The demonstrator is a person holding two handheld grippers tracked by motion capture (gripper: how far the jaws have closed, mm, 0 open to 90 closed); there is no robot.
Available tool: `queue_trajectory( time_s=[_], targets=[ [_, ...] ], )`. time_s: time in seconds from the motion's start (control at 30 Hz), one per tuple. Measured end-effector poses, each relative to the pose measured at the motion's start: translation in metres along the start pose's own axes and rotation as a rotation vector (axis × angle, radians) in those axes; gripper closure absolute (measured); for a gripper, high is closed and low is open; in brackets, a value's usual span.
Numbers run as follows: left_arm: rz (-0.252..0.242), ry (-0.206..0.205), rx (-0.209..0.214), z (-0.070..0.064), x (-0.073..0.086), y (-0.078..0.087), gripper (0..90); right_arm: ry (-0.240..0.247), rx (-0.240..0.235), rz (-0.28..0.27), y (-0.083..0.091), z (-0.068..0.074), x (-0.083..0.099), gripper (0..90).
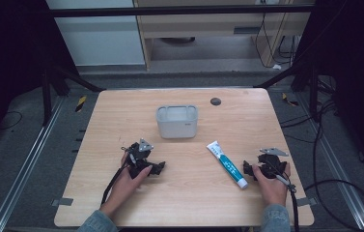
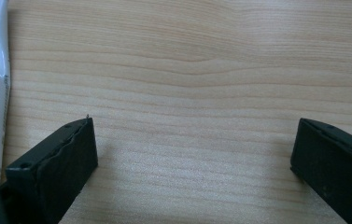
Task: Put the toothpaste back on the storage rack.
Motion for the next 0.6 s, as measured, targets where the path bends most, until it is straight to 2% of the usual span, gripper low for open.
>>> queue_trajectory(
  time_s=[0.17,0.2,0.27,0.37,0.4,0.43,0.47,0.5,0.53,0.6],
  targets=[
    [0.001,0.004,-0.002,0.000,-0.001,-0.001,0.0,0.000,0.008,0.008,0.001,0.000,-0.001,3.3],
    [0.000,0.007,-0.002,0.000,-0.002,-0.002,0.0,0.013,0.001,0.012,0.004,0.001,-0.004,15.3],
    [-0.003,0.008,-0.001,0.000,-0.002,-0.002,0.0,0.059,0.024,0.014,0.009,0.002,-0.010,14.0],
    [-0.001,0.003,0.000,0.001,-0.001,-0.001,0.0,0.075,0.047,0.005,0.016,0.004,-0.019,14.0],
    [0.000,0.002,0.001,0.000,-0.001,-0.001,0.0,0.090,0.058,0.007,0.024,0.008,-0.030,15.1],
    [0.000,0.002,0.001,0.000,-0.001,-0.001,0.0,0.090,0.058,0.007,0.024,0.008,-0.030,15.1],
    [-0.001,0.001,0.000,0.001,-0.001,-0.001,0.0,0.141,0.059,-0.013,0.033,0.014,-0.042,15.9],
    [-0.001,0.001,0.000,0.001,-0.001,-0.001,0.0,0.141,0.059,-0.013,0.033,0.014,-0.042,15.9],
    [-0.001,0.000,0.000,0.001,-0.001,-0.001,0.0,0.161,0.042,-0.018,0.037,0.019,-0.047,15.9],
    [-0.002,0.002,0.001,0.000,-0.001,-0.001,0.0,0.205,0.010,0.004,0.046,0.036,-0.060,19.6]
  ],
)
Point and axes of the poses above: each handheld gripper's, and its own axes: y roughly backward along the jaws, x roughly out of its underside, z roughly to its left, the point moved 6 cm from there along -y, roughly forward along the jaws, and after that the axes turned 11 degrees about y, right-handed, at the moved point
